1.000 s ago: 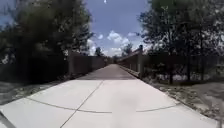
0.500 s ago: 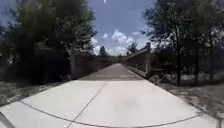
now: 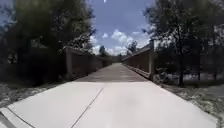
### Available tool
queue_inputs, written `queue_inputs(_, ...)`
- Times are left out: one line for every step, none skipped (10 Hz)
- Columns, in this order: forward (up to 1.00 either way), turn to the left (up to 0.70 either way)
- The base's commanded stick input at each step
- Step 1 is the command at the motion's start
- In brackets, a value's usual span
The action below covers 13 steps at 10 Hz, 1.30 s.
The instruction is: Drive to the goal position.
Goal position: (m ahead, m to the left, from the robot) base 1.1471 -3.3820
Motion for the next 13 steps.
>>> queue_inputs(0.50,0.01)
queue_inputs(0.50,0.01)
queue_inputs(0.50,0.01)
queue_inputs(0.50,0.01)
queue_inputs(0.50,0.01)
queue_inputs(0.50,0.01)
queue_inputs(0.50,0.01)
queue_inputs(0.50,0.39)
queue_inputs(0.50,0.50)
queue_inputs(0.50,0.49)
queue_inputs(0.50,0.26)
queue_inputs(0.50,0.01)
queue_inputs(0.50,0.01)
